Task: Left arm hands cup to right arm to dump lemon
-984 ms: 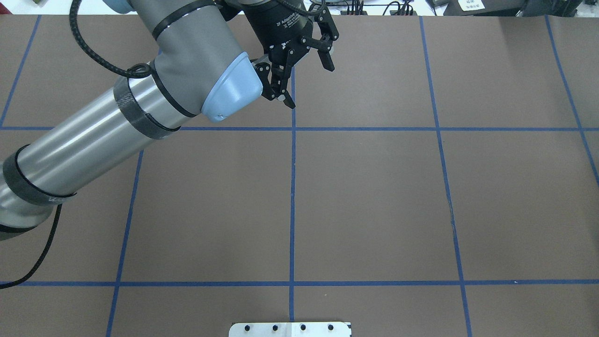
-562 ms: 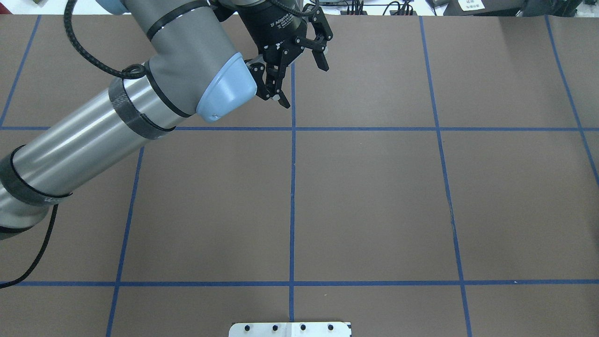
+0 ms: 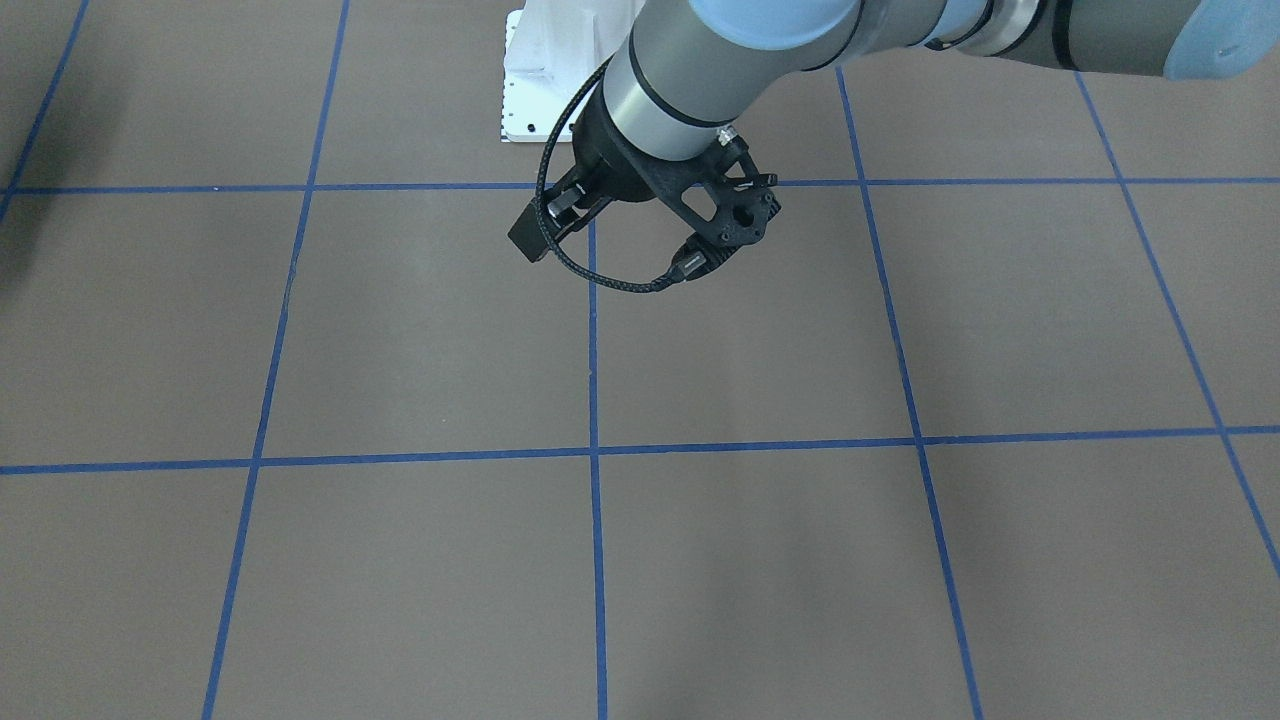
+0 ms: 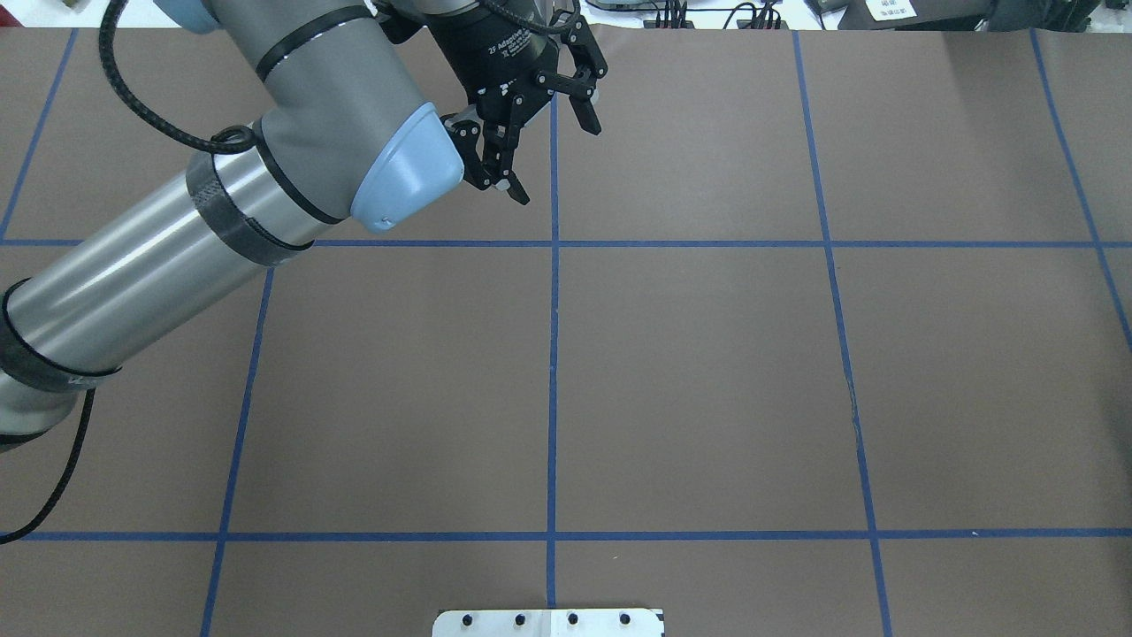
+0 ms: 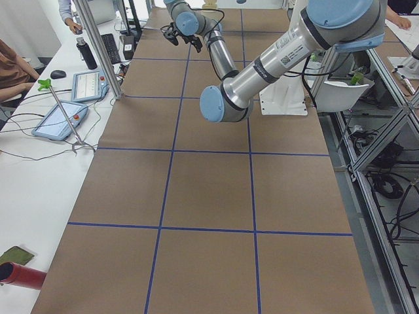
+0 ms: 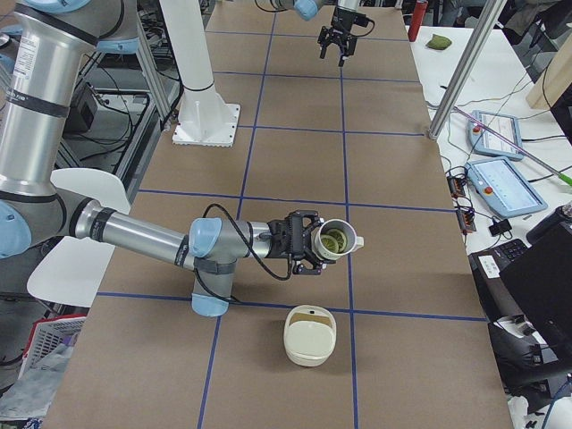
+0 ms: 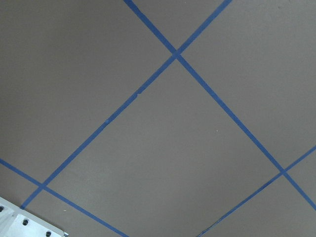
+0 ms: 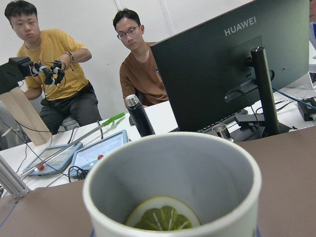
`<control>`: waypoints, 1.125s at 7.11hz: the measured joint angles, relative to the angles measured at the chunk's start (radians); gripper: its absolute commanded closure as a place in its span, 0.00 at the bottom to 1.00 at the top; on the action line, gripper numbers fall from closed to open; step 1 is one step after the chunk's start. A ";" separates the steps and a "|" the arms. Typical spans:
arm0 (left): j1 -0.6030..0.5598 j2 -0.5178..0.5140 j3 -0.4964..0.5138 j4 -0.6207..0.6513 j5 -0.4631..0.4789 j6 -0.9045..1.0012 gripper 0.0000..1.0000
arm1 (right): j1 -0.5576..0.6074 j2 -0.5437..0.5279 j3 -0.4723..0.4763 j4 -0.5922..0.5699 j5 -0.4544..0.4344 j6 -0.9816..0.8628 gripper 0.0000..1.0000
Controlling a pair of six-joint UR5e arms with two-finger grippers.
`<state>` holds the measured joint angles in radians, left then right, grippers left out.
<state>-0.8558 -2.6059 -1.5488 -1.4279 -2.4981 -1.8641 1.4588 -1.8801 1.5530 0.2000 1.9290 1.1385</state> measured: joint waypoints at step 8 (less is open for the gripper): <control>-0.033 0.006 -0.005 0.000 0.001 0.000 0.00 | -0.004 0.100 -0.197 0.298 0.081 0.479 1.00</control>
<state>-0.8892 -2.6001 -1.5538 -1.4278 -2.4973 -1.8638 1.4551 -1.7800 1.3562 0.4977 2.0102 1.6172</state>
